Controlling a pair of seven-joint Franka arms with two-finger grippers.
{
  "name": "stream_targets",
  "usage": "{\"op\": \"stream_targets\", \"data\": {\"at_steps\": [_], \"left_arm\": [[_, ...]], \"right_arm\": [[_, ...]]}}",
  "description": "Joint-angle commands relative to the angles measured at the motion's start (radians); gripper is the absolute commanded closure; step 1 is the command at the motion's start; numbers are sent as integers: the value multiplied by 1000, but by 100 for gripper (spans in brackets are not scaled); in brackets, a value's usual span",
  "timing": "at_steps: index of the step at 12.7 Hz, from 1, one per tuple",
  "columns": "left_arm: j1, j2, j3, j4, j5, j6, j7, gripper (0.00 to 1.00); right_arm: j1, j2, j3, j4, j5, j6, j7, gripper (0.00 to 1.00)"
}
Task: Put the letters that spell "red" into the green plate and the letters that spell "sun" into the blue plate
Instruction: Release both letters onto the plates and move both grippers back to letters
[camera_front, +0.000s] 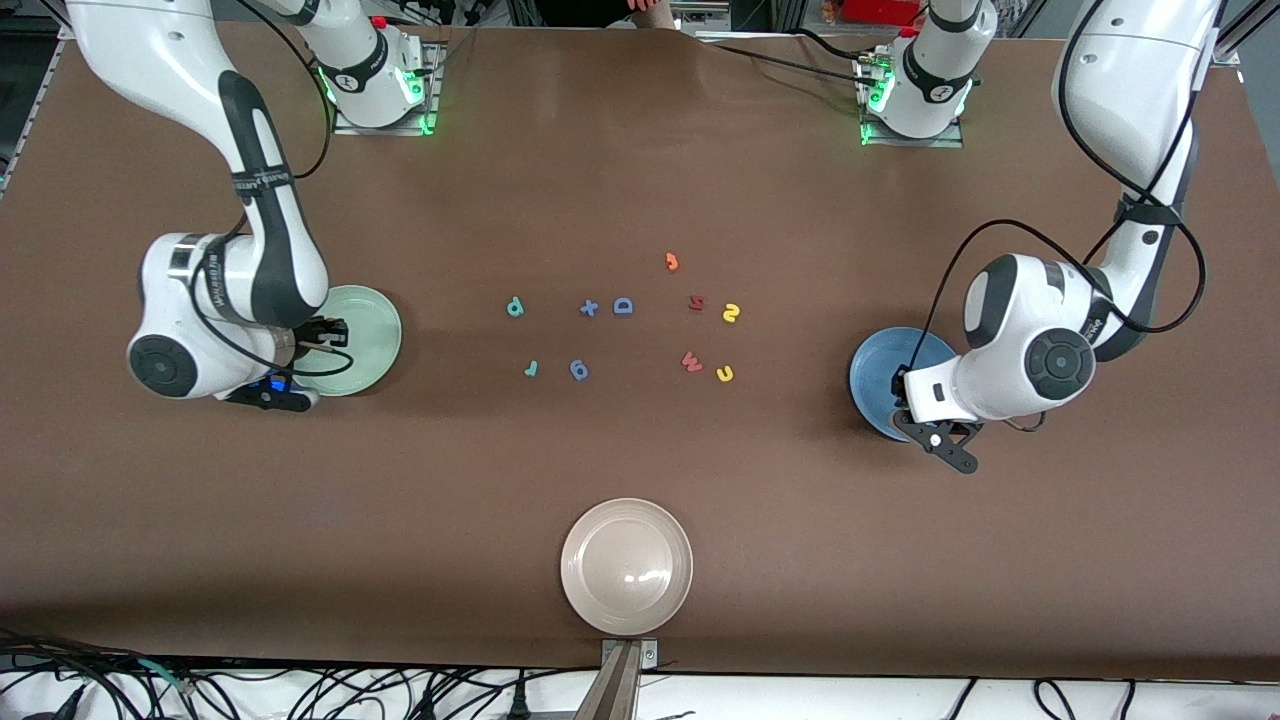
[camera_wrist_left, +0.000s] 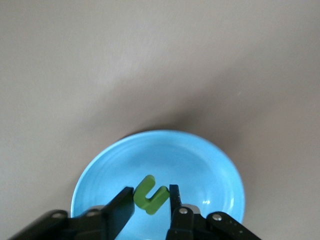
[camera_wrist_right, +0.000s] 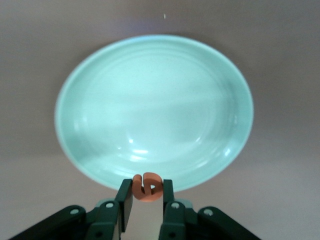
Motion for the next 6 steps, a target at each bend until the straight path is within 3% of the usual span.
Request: {"op": "stream_targets", "data": {"at_steps": [1, 4, 5, 6], "left_arm": [[12, -7, -19, -9, 3, -3, 22, 0], [0, -15, -30, 0, 3, -5, 19, 0], [1, -16, -65, 5, 3, -5, 16, 0], [3, -16, -105, 8, -1, -5, 2, 0]], "right_arm": [[7, -12, -12, -107, -7, 91, -45, 83], [6, 6, -12, -130, -7, 120, -47, 81], [6, 8, -12, -130, -7, 122, -47, 76], [6, 8, -12, -130, -7, 131, -47, 55]]}}
